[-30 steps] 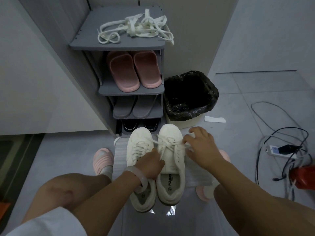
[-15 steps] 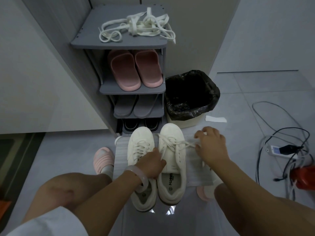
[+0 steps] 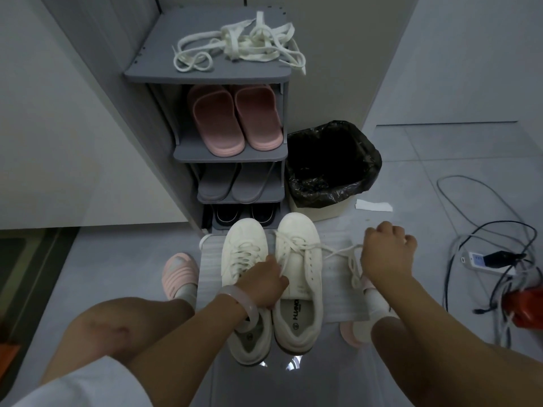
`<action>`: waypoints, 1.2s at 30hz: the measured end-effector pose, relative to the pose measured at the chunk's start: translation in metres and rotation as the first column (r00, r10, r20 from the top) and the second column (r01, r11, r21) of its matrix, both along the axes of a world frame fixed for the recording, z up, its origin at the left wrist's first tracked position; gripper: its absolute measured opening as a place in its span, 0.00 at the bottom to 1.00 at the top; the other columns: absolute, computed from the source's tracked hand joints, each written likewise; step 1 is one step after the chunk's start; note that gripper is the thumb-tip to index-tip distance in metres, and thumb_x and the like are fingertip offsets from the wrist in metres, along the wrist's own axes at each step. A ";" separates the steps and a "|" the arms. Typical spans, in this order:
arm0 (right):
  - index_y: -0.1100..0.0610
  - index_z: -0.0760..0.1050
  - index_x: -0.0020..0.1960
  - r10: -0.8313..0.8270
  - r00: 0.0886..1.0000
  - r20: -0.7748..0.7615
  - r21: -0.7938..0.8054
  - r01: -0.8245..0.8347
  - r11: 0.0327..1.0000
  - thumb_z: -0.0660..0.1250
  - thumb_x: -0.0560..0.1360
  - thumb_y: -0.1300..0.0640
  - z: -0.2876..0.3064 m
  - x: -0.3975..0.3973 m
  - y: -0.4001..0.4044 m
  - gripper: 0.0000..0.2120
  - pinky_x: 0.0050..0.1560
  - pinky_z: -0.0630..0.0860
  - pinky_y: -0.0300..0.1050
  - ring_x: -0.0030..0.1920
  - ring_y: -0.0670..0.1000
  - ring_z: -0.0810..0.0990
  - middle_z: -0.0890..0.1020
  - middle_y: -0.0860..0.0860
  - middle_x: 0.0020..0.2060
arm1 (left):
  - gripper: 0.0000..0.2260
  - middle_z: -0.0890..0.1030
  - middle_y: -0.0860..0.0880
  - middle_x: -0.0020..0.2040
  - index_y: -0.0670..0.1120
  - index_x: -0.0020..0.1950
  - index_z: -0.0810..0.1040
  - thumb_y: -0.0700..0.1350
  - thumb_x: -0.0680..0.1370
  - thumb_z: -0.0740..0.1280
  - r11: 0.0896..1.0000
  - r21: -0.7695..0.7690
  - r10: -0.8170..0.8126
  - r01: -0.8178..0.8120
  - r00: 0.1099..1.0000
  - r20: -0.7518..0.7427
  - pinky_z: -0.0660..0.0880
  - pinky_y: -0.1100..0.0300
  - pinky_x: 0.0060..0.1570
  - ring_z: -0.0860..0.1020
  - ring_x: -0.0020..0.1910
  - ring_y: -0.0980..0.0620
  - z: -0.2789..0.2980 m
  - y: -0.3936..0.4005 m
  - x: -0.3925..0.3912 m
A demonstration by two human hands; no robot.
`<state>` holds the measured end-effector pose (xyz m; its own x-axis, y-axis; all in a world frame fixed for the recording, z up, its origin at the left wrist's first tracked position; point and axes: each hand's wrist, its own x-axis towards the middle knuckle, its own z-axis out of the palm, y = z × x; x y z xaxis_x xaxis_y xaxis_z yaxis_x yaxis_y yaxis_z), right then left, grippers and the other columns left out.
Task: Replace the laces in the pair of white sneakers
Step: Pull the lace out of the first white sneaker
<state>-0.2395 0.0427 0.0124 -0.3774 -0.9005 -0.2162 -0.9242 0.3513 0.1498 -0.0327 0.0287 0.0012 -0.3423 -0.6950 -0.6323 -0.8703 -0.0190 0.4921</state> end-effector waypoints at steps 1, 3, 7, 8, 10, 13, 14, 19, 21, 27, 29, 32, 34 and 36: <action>0.58 0.72 0.60 0.035 0.999 0.015 0.023 -0.035 0.999 0.58 0.75 0.61 0.000 0.000 -0.001 0.14 0.66 0.62 0.53 0.62 0.57 0.68 0.71 0.56 0.59 | 0.16 0.79 0.41 0.47 0.38 0.60 0.64 0.49 0.80 0.56 1.000 -0.001 -0.022 0.022 1.000 0.011 0.72 0.58 0.35 0.78 0.34 0.47 0.001 0.000 0.000; 0.55 0.69 0.64 0.145 0.976 0.160 -0.003 -0.146 0.989 0.60 0.76 0.58 -0.003 0.005 -0.005 0.16 0.63 0.65 0.50 0.62 0.56 0.69 0.70 0.55 0.62 | 0.19 0.78 0.44 0.46 0.40 0.58 0.67 0.56 0.79 0.57 0.993 -0.097 -0.064 0.068 0.997 0.043 0.72 0.56 0.41 0.79 0.42 0.45 0.002 -0.003 -0.002; 0.55 0.70 0.67 0.337 0.797 0.501 -0.197 -0.274 0.941 0.59 0.78 0.59 -0.009 0.031 -0.009 0.18 0.60 0.67 0.44 0.62 0.55 0.70 0.71 0.53 0.64 | 0.17 0.77 0.43 0.54 0.42 0.58 0.73 0.53 0.80 0.55 0.891 -0.449 -0.076 0.064 0.997 -0.007 0.69 0.55 0.49 0.75 0.54 0.45 -0.001 -0.017 -0.006; 0.56 0.71 0.66 0.354 0.760 0.545 -0.208 -0.286 0.935 0.58 0.78 0.61 -0.012 0.036 -0.010 0.17 0.59 0.67 0.43 0.62 0.54 0.71 0.72 0.54 0.63 | 0.16 0.75 0.43 0.58 0.42 0.62 0.73 0.49 0.81 0.55 0.885 -0.457 -0.115 0.084 0.993 -0.040 0.68 0.57 0.53 0.74 0.57 0.46 -0.004 -0.021 -0.006; 0.59 0.75 0.62 0.305 0.712 0.633 -0.199 -0.232 0.952 0.57 0.78 0.64 -0.015 0.041 -0.011 0.15 0.56 0.67 0.39 0.60 0.54 0.73 0.74 0.56 0.60 | 0.16 0.71 0.42 0.64 0.42 0.68 0.71 0.42 0.80 0.57 0.908 -0.417 -0.123 0.047 0.980 -0.156 0.63 0.64 0.59 0.71 0.62 0.47 -0.009 -0.026 -0.004; 0.60 0.79 0.52 0.203 0.680 0.704 -0.177 -0.108 0.978 0.58 0.77 0.65 -0.014 0.040 -0.015 0.12 0.49 0.66 0.36 0.53 0.52 0.74 0.75 0.56 0.53 | 0.16 0.71 0.42 0.65 0.40 0.66 0.73 0.36 0.78 0.61 0.917 -0.388 -0.032 -0.093 0.952 -0.303 0.61 0.72 0.56 0.71 0.62 0.48 -0.012 -0.028 -0.003; 0.60 0.80 0.51 0.194 0.682 0.705 -0.171 -0.102 0.980 0.58 0.77 0.65 -0.013 0.039 -0.017 0.12 0.47 0.66 0.35 0.51 0.51 0.74 0.76 0.56 0.52 | 0.15 0.71 0.41 0.64 0.40 0.64 0.75 0.35 0.77 0.62 0.913 -0.396 -0.034 -0.098 0.948 -0.315 0.61 0.73 0.55 0.71 0.62 0.47 -0.013 -0.029 -0.003; 0.61 0.78 0.50 0.158 0.683 0.714 -0.110 -0.113 0.987 0.58 0.77 0.64 -0.013 0.042 -0.017 0.10 0.43 0.70 0.41 0.43 0.51 0.78 0.82 0.56 0.46 | 0.07 0.72 0.45 0.63 0.40 0.45 0.80 0.43 0.75 0.66 0.817 -0.575 -0.158 0.040 0.975 -0.156 0.67 0.55 0.59 0.70 0.61 0.47 -0.012 -0.034 -0.003; 0.60 0.78 0.45 0.126 0.688 0.715 -0.066 -0.113 0.991 0.59 0.76 0.61 -0.015 0.042 -0.017 0.09 0.39 0.71 0.41 0.42 0.52 0.78 0.80 0.57 0.43 | 0.11 0.77 0.46 0.55 0.40 0.39 0.79 0.46 0.76 0.66 0.794 -0.597 -0.222 0.119 0.970 -0.102 0.68 0.54 0.54 0.74 0.54 0.48 -0.011 -0.035 -0.002; 0.57 0.75 0.43 0.147 0.713 0.685 -0.094 -0.114 0.989 0.64 0.76 0.57 -0.016 0.043 -0.017 0.05 0.37 0.66 0.39 0.38 0.49 0.73 0.78 0.56 0.42 | 0.06 0.78 0.47 0.40 0.42 0.51 0.79 0.41 0.76 0.66 0.895 -0.443 -0.092 -0.041 0.957 -0.275 0.69 0.61 0.43 0.76 0.41 0.51 -0.009 -0.035 -0.004; 0.56 0.77 0.53 0.156 0.708 0.689 -0.096 -0.124 0.988 0.63 0.76 0.58 -0.018 0.048 -0.016 0.08 0.40 0.67 0.39 0.41 0.51 0.76 0.79 0.57 0.46 | 0.11 0.80 0.44 0.48 0.42 0.57 0.79 0.42 0.77 0.65 0.895 -0.444 -0.146 0.031 0.963 -0.226 0.68 0.64 0.48 0.77 0.48 0.50 -0.010 -0.039 -0.007; 0.56 0.76 0.59 0.172 0.752 0.637 -0.087 -0.151 0.985 0.61 0.77 0.58 -0.019 0.054 -0.019 0.12 0.44 0.70 0.40 0.49 0.54 0.78 0.78 0.57 0.51 | 0.11 0.79 0.44 0.53 0.43 0.58 0.80 0.41 0.78 0.63 0.880 -0.457 -0.219 0.127 0.963 -0.155 0.67 0.63 0.52 0.76 0.53 0.48 -0.010 -0.046 -0.010; 0.59 0.76 0.58 0.187 0.781 0.596 -0.073 -0.178 0.981 0.60 0.77 0.59 -0.020 0.058 -0.023 0.12 0.52 0.71 0.44 0.53 0.55 0.77 0.78 0.57 0.53 | 0.10 0.78 0.42 0.52 0.41 0.54 0.80 0.39 0.77 0.63 0.886 -0.449 -0.205 0.118 0.967 -0.150 0.68 0.60 0.51 0.76 0.52 0.47 -0.010 -0.048 -0.011; 0.61 0.75 0.55 0.189 0.797 0.574 -0.055 -0.193 0.980 0.60 0.76 0.60 -0.021 0.062 -0.026 0.11 0.55 0.68 0.44 0.55 0.56 0.75 0.79 0.58 0.51 | 0.09 0.77 0.41 0.51 0.38 0.51 0.80 0.38 0.76 0.62 0.893 -0.435 -0.199 0.115 0.968 -0.152 0.69 0.58 0.51 0.75 0.52 0.46 -0.010 -0.048 -0.013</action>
<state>-0.1775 0.0172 -0.0087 -0.0034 -0.9391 -0.3436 -0.8900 0.1595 -0.4271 -0.0458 -0.0191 -0.0092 -0.5525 -0.8075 -0.2067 -0.7350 0.3550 0.5777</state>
